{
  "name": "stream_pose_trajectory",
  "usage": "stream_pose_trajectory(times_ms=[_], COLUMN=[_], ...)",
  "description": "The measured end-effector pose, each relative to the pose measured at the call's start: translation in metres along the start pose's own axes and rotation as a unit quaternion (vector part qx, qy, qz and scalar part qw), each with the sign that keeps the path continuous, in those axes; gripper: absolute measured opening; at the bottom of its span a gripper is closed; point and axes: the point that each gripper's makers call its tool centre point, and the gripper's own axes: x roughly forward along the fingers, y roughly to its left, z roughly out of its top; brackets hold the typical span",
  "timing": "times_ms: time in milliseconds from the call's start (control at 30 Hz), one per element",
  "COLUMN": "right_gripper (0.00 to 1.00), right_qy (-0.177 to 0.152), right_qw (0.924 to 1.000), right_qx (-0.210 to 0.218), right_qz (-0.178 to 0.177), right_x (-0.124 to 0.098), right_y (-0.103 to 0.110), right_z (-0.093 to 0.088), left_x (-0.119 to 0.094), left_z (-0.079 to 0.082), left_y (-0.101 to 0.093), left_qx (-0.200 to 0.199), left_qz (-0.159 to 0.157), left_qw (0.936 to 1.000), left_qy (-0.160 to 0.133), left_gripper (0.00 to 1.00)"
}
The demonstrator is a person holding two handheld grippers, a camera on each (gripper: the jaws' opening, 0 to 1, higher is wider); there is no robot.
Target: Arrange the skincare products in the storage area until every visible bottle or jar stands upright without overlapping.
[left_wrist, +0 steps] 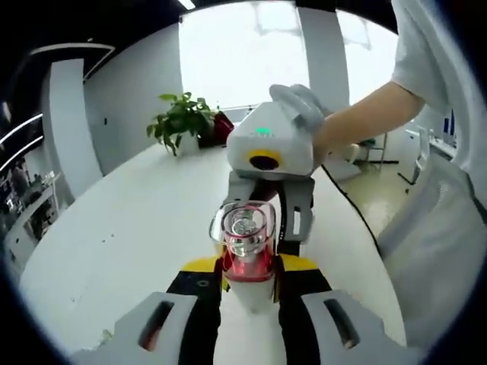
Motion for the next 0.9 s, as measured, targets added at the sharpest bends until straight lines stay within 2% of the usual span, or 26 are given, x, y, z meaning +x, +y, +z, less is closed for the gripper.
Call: stream_pose_trajectory(times_ms=[200, 533, 667, 900], right_gripper=[0.30, 0.31, 0.36, 0.44], right_qy=[0.000, -0.003, 0.001, -0.014], right_qw=[1.0000, 0.9999, 0.9997, 0.9983], right_qx=[0.000, 0.015, 0.021, 0.050], right_qz=[-0.003, -0.006, -0.009, -0.026], right_x=[-0.001, 0.000, 0.003, 0.000], right_y=[-0.010, -0.007, -0.004, -0.004], right_z=[-0.002, -0.001, -0.001, 0.001], left_x=[0.004, 0.008, 0.007, -0.003], left_z=[-0.002, -0.006, -0.007, -0.007], left_y=[0.010, 0.013, 0.011, 0.011], left_qx=[0.002, -0.001, -0.013, -0.025], left_qz=[0.004, 0.010, 0.011, 0.022], left_qw=[1.0000, 0.9999, 0.9998, 0.9994], left_qy=[0.001, 0.009, 0.007, 0.010], left_gripper=[0.25, 0.27, 0.30, 0.29])
